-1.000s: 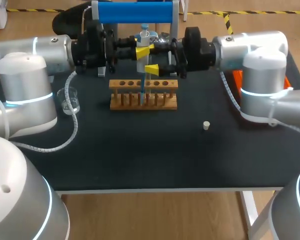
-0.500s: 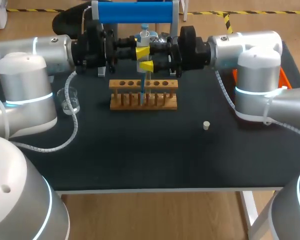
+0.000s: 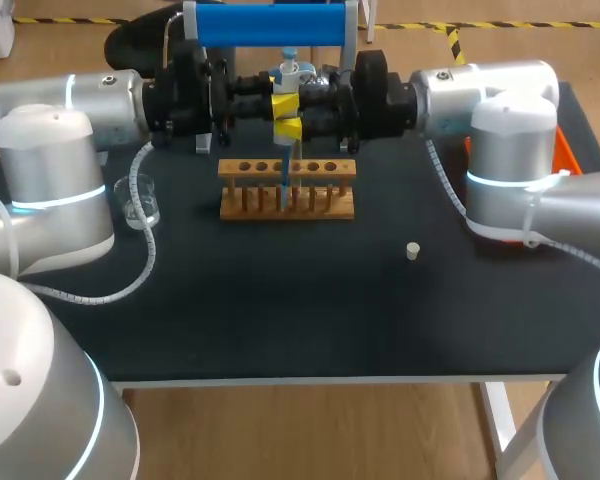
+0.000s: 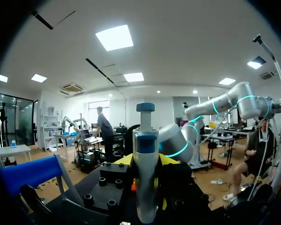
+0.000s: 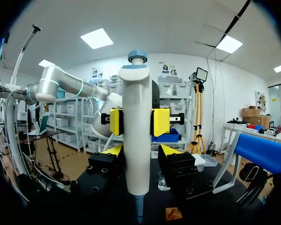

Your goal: Invert the test tube, pick up the pipette, mount the tip to pipette, aspirate from beaker and dispense into the tube, eject the tip, return the pipette, and cap with the stopper.

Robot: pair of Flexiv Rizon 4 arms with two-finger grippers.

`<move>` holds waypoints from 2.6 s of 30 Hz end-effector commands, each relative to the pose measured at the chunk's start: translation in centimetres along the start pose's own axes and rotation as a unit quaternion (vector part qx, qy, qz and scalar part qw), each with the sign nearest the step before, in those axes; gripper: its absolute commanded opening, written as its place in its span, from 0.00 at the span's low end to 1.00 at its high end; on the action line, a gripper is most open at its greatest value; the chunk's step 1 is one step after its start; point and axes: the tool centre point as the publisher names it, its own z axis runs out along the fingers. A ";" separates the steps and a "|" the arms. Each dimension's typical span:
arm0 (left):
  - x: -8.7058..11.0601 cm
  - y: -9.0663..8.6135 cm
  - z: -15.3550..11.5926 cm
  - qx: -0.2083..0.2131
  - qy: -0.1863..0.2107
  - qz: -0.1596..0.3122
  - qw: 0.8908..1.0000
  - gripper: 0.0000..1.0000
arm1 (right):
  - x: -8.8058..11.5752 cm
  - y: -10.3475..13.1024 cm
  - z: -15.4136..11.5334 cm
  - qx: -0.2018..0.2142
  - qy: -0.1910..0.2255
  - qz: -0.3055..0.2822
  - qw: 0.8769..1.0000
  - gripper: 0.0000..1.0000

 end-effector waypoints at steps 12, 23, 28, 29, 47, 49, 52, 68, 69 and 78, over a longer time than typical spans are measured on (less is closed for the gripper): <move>0.0 0.0 0.1 0.001 -0.001 0.001 1.000 0.00 | 0.1 0.0 0.0 -0.003 0.011 -0.001 1.000 0.00; 0.0 0.0 0.1 0.001 -0.001 0.001 1.000 1.00 | 0.4 0.0 -0.6 -0.006 0.020 0.003 1.000 0.00; 0.0 0.0 0.1 0.001 -0.001 0.001 1.000 1.00 | 0.6 0.1 -1.5 -0.005 0.031 0.001 0.999 0.00; 0.0 0.0 0.1 0.001 -0.001 0.001 1.000 1.00 | 0.7 0.2 -1.8 -0.007 0.035 0.002 0.999 0.00; 0.0 0.0 0.1 0.001 -0.001 0.001 1.000 1.00 | 1.6 -0.9 -8.4 0.013 0.056 0.004 0.998 0.00; 0.0 0.0 0.1 0.001 -0.001 0.001 1.000 1.00 | 1.6 -0.8 -9.2 0.018 0.056 -0.001 0.998 0.00; 0.0 0.0 0.1 0.001 -0.001 0.001 1.000 1.00 | 1.6 -0.6 -10.1 0.023 0.054 -0.008 0.998 0.00; 0.0 0.0 0.1 0.001 -0.001 0.001 1.000 1.00 | 1.4 -0.3 -11.3 0.022 0.045 -0.010 0.999 0.00; 0.0 0.0 0.1 0.001 -0.001 0.001 1.000 1.00 | 1.4 -0.3 -11.3 0.022 0.045 -0.010 0.999 0.00; 0.0 0.0 0.1 0.001 -0.001 0.001 1.000 1.00 | 1.4 -0.3 -11.3 0.022 0.045 -0.010 0.999 0.00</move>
